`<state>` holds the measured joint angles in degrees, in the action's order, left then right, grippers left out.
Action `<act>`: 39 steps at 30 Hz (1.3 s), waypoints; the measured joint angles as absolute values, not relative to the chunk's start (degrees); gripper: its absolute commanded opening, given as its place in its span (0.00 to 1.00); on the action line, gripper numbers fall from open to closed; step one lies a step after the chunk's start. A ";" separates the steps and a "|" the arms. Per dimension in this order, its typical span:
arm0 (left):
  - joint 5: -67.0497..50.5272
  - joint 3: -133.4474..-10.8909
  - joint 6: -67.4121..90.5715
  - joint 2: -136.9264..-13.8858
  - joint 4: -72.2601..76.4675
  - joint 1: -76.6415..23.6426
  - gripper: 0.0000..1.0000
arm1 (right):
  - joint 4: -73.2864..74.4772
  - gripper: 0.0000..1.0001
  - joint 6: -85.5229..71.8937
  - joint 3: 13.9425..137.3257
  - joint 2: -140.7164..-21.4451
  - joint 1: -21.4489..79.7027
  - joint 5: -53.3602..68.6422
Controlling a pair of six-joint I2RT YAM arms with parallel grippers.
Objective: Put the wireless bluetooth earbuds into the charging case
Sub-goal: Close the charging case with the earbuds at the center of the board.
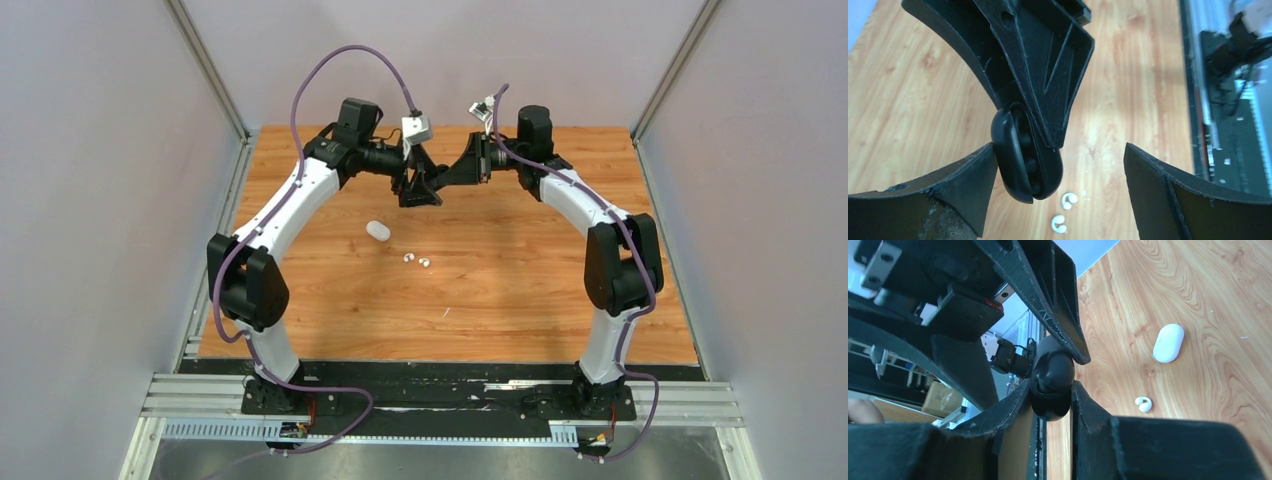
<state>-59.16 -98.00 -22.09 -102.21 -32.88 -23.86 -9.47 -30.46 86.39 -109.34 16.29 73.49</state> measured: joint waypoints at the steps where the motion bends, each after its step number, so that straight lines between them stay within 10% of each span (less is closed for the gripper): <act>1: -57.82 -98.00 -23.59 -102.13 -33.32 -24.27 0.94 | -9.98 0.00 -31.68 86.26 -109.49 16.19 73.21; 14: -40.45 -93.78 -23.97 -97.95 -26.79 -29.04 1.00 | -12.47 0.00 -31.68 85.65 -109.73 14.46 74.02; 24: -55.64 -101.65 -7.70 -97.49 -22.85 -15.90 0.98 | -9.04 0.03 -15.57 82.48 -104.49 13.02 76.12; 39: -63.07 -99.81 -11.53 -97.86 -25.45 -22.59 0.93 | -8.84 0.02 -1.32 79.31 -97.30 16.86 76.62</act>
<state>-63.07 -99.81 -11.53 -97.86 -25.45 -22.59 -8.84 -1.32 79.31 -97.30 16.86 76.62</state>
